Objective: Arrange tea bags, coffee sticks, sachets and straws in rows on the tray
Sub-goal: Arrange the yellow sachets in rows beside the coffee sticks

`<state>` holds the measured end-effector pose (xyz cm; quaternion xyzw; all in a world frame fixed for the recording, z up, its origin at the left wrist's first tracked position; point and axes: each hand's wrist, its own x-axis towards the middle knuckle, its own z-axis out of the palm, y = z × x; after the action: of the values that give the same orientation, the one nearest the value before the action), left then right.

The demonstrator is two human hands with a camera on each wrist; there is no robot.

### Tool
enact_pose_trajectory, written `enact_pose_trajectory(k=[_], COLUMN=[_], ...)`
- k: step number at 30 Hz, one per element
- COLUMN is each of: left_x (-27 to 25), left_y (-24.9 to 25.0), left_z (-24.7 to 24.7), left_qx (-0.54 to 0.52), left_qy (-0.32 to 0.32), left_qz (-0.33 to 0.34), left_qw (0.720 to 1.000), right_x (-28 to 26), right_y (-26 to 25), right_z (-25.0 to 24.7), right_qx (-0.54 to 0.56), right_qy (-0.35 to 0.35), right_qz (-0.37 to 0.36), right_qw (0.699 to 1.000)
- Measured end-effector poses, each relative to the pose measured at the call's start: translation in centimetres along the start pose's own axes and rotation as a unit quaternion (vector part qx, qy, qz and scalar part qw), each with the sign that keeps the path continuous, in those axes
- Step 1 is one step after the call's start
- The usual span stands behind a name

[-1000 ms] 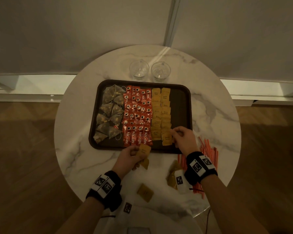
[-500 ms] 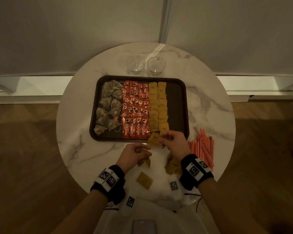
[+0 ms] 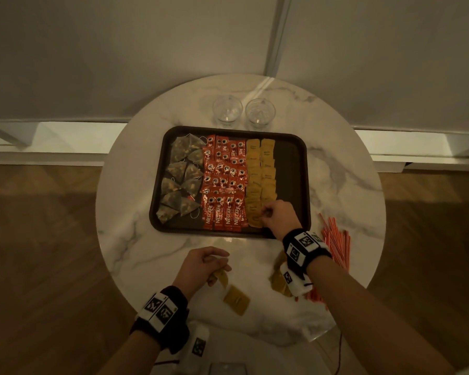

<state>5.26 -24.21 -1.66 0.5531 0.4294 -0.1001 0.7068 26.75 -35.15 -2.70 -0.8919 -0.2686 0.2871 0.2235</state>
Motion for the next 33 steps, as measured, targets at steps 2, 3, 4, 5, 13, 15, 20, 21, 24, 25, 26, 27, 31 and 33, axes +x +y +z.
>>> enact_pose_trajectory(k=[2,3,4,5,13,15,20,21,24,25,26,27,31,33], left_x=[0.0,0.1,0.1,0.2,0.6,0.4,0.4,0.4,0.3,0.3,0.2,0.1,0.1,0.1], left_y=[0.1,0.2,0.2,0.1,-0.9,-1.0,-0.9,-0.9,-0.8,-0.7,-0.7,-0.7,-0.5,-0.4], left_z=[-0.2,-0.3,-0.3,-0.2,0.6,0.7,0.6,0.5,0.4,0.5,0.5,0.5,0.4,0.3], left_qx=[0.009,0.015,0.019,0.020,0.047,0.042,0.046,0.049,0.050,0.049,0.050,0.050,0.050,0.055], left_qy=[0.000,0.000,0.001,0.001,-0.019,-0.018,-0.012,-0.012,-0.012,-0.012,-0.012,-0.012,-0.012,-0.014], left_qz=[-0.003,-0.002,-0.004,-0.007,-0.023,-0.030,-0.031,-0.031,-0.030,-0.029,-0.030,-0.032,-0.034,-0.026], left_qw=[1.000,1.000,1.000,1.000,0.998,0.999,0.998,0.998,0.998,0.998,0.998,0.998,0.998,0.998], right_x=[0.4,0.5,0.4,0.1,-7.2,-8.0,-7.2,-7.0,-6.2,-6.0,-5.8,-5.7,-5.3,-5.0], right_y=[0.0,0.0,0.1,0.2,1.1,0.7,-0.1,-0.1,0.2,0.2,0.2,0.2,-0.4,-0.7], right_z=[0.3,0.3,0.1,-0.2,0.8,1.9,3.2,3.4,3.9,4.1,4.2,4.3,4.4,4.3], right_qx=[0.001,0.003,0.004,0.005,-0.088,-0.123,-0.162,-0.168,-0.194,-0.202,-0.208,-0.211,-0.199,-0.185], right_qy=[-0.004,-0.005,0.000,0.013,-0.069,-0.088,-0.092,-0.097,-0.115,-0.119,-0.124,-0.126,-0.126,-0.123], right_qz=[0.010,0.009,0.004,-0.002,-0.073,-0.088,-0.083,-0.078,-0.066,-0.063,-0.060,-0.055,-0.044,-0.037], right_qw=[1.000,1.000,1.000,1.000,0.991,0.985,0.979,0.978,0.972,0.970,0.968,0.968,0.971,0.974])
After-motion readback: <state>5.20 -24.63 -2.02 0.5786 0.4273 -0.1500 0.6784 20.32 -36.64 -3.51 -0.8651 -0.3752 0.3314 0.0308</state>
